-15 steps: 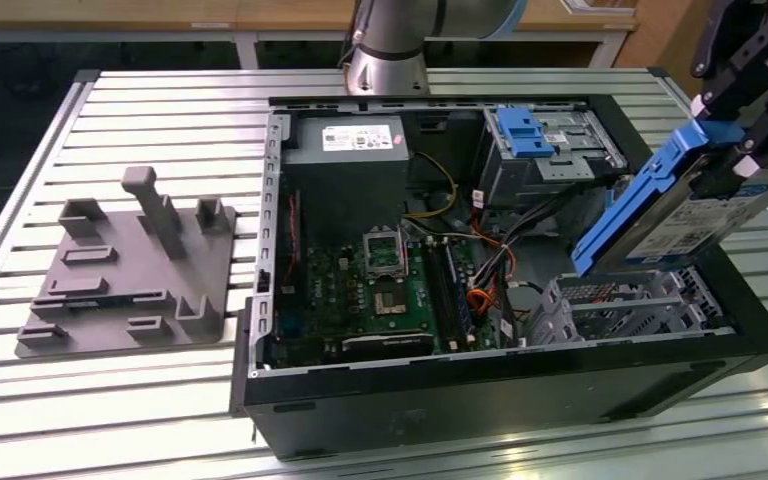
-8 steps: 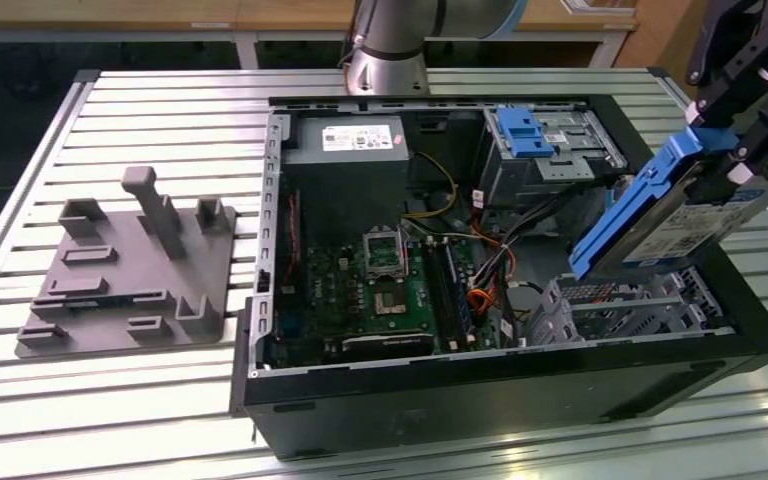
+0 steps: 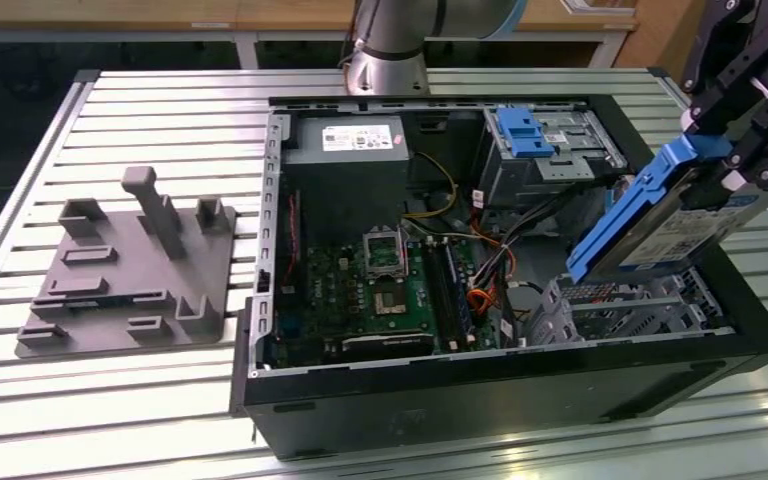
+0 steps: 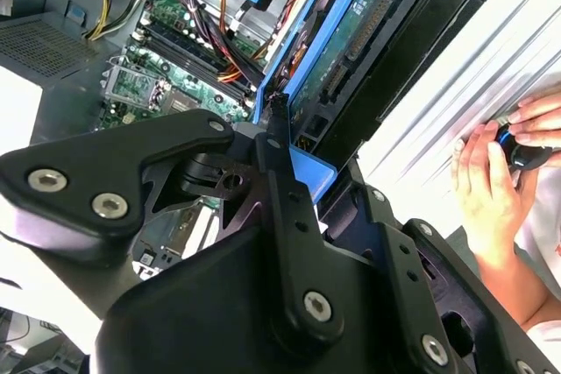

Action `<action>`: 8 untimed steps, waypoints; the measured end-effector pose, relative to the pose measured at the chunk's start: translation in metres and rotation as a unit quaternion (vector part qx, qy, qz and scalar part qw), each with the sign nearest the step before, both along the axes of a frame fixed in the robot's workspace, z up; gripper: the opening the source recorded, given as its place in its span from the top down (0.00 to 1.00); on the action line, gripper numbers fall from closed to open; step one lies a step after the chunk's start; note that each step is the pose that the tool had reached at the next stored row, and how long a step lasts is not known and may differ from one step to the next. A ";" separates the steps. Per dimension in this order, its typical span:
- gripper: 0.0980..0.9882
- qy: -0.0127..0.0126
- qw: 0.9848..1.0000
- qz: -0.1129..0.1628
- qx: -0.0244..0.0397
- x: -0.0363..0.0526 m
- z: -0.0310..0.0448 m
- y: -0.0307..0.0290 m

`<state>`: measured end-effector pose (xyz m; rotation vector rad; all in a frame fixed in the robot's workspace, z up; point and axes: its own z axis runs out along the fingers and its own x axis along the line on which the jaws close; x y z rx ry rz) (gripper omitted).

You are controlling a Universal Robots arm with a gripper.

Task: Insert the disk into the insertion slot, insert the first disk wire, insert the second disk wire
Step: 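Insert the disk into the insertion slot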

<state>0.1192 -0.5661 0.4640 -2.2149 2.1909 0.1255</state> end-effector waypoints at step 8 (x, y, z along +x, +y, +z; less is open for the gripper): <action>0.70 0.000 1.000 0.000 0.000 0.0000 -0.0038 -0.0002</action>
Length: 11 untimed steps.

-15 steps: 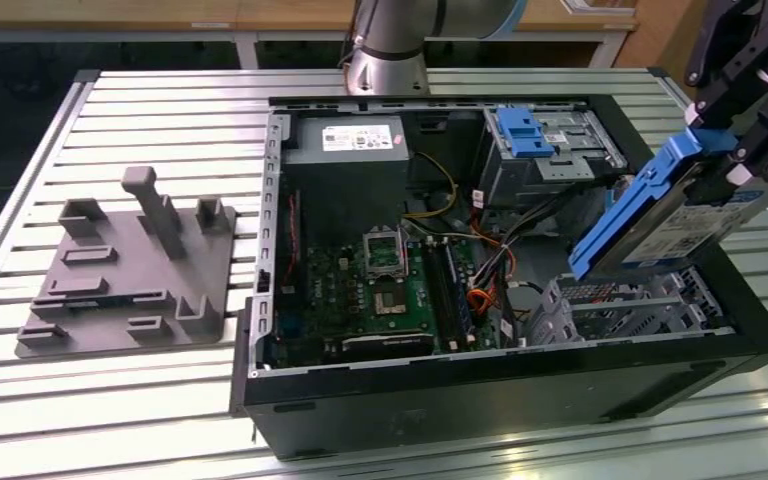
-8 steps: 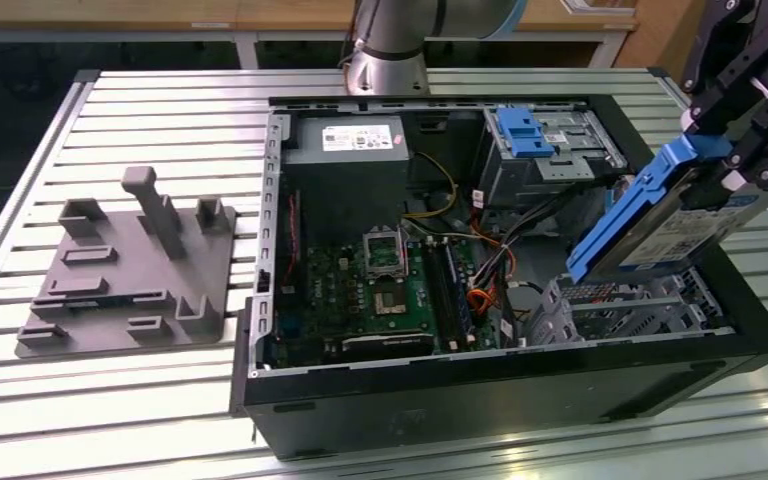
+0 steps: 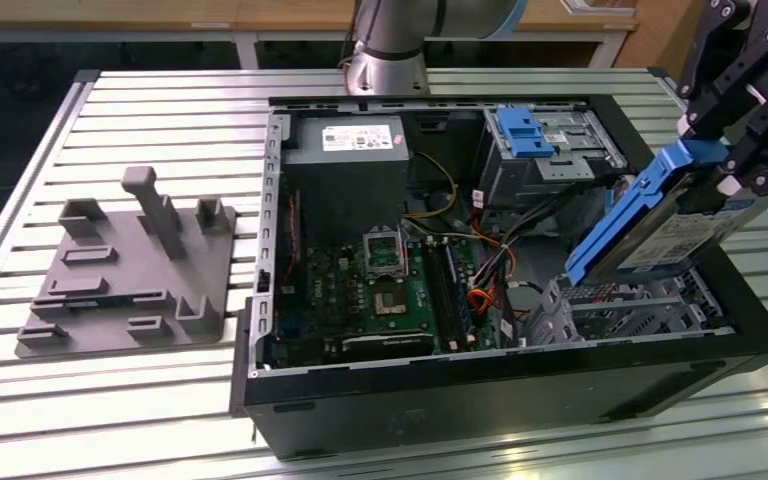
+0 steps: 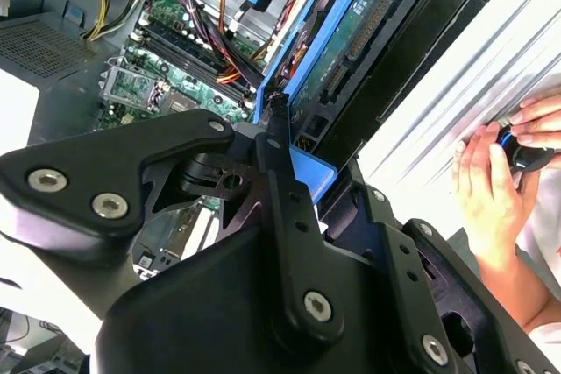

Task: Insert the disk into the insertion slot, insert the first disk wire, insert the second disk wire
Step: 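Insert the disk into the insertion slot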

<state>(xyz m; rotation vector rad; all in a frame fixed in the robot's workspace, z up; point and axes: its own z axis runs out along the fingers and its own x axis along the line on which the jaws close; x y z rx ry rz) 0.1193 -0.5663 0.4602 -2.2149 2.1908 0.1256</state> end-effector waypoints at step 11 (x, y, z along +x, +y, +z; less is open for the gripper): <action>0.70 0.000 1.000 -0.001 0.000 0.0000 -0.0045 -0.0029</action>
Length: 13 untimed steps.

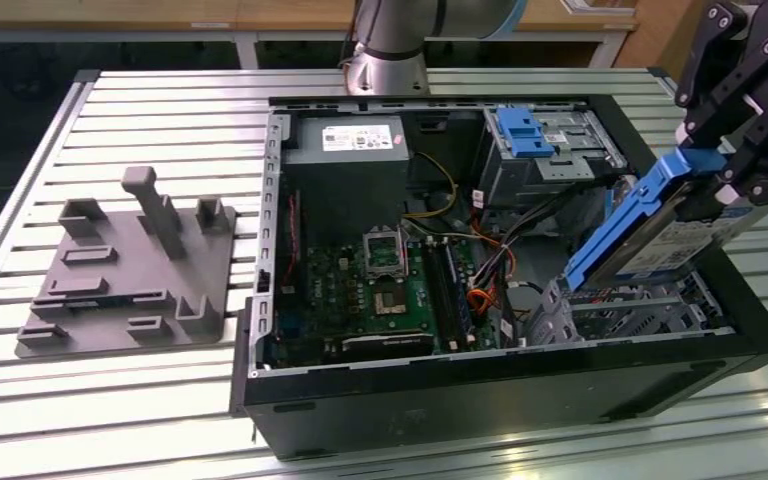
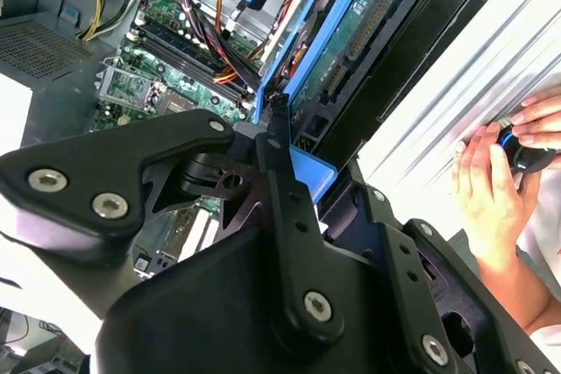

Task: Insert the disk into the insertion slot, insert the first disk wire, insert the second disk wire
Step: 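Insert the disk into the insertion slot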

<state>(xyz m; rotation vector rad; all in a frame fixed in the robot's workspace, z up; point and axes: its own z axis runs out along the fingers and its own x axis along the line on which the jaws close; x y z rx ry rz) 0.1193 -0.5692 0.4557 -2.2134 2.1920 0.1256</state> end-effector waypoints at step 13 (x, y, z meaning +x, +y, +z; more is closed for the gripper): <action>0.70 0.000 1.000 -0.001 0.000 0.0000 -0.0027 -0.0001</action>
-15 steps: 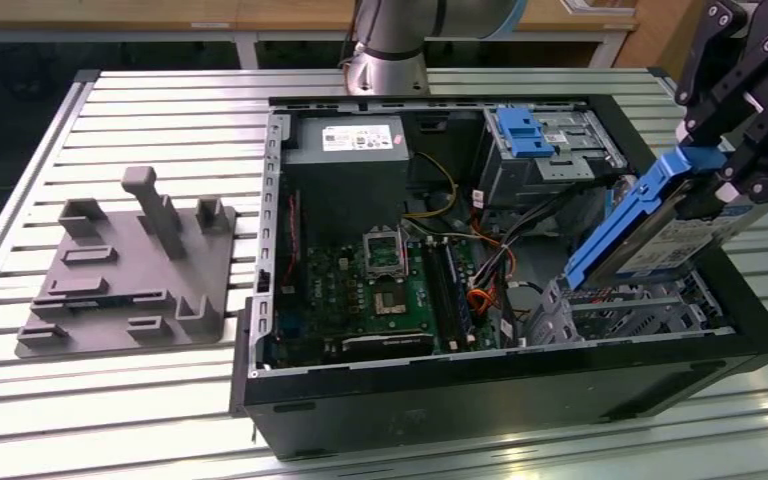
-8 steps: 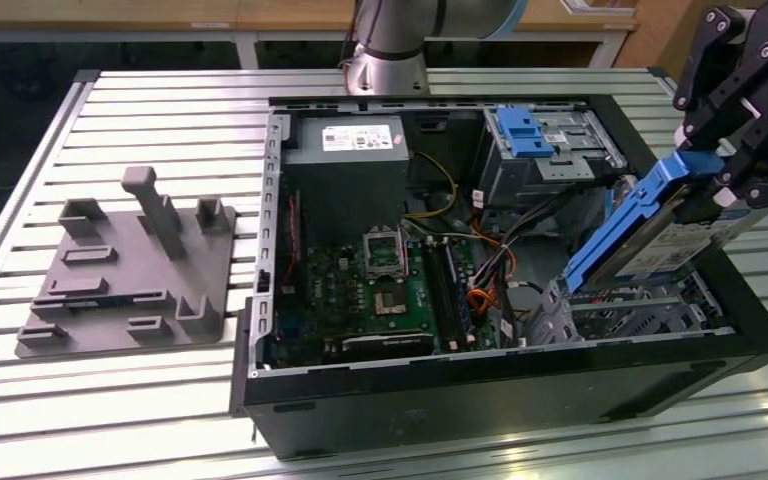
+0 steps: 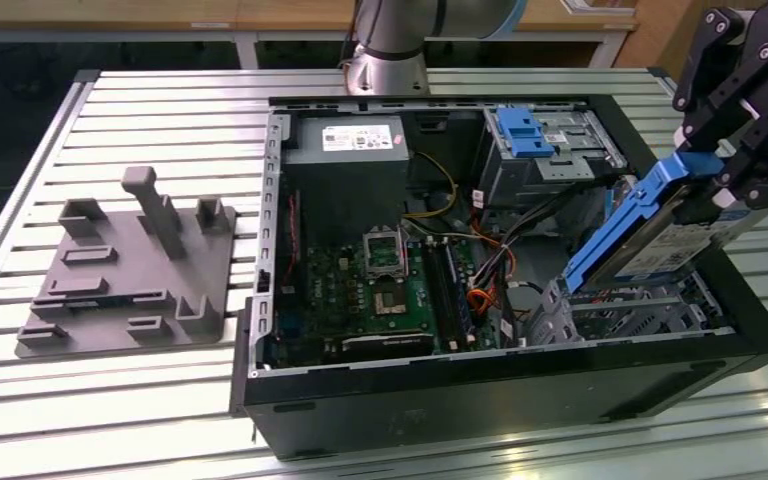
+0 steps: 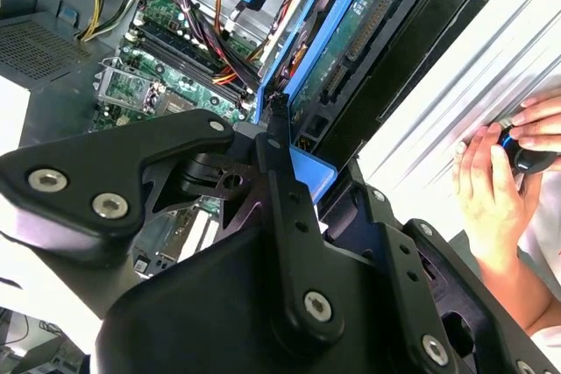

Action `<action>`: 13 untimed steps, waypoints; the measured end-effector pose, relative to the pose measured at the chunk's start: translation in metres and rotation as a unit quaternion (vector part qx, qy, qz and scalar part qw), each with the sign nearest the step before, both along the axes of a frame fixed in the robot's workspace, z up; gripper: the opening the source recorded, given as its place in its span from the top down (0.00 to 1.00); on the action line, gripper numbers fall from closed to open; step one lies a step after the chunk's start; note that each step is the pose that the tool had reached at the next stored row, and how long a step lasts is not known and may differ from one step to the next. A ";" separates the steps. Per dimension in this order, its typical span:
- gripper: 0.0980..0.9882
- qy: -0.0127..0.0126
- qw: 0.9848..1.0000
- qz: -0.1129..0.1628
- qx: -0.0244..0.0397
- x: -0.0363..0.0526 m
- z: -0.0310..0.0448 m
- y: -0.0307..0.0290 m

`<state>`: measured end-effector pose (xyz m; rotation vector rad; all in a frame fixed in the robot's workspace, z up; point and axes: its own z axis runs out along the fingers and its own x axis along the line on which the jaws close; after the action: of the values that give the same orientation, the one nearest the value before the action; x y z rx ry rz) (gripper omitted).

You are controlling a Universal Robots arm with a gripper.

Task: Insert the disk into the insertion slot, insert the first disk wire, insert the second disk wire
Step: 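Insert the disk into the insertion slot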

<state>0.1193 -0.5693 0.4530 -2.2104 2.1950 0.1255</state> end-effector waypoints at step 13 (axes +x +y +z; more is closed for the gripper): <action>0.70 0.000 1.000 -0.007 0.000 0.0009 -0.0036 -0.0001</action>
<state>0.1202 -0.5694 0.4494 -2.1957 2.2091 0.1253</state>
